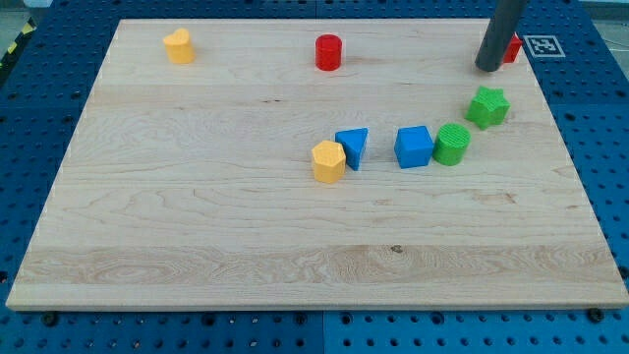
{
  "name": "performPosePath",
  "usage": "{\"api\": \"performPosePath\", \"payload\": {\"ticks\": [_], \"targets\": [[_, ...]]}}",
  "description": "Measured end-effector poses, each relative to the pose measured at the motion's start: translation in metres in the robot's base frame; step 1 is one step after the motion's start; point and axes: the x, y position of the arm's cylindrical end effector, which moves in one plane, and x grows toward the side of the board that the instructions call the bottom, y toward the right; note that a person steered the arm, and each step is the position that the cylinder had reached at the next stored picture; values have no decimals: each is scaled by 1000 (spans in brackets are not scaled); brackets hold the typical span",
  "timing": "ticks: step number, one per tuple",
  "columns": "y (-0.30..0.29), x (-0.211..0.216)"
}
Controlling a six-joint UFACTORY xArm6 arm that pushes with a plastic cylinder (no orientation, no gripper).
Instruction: Move the green star to the top of the blue cube
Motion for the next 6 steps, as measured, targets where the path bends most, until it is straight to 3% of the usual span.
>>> {"api": "performPosePath", "payload": {"ticks": [4, 5, 6], "targets": [[50, 88], [25, 104], [-38, 100]]}}
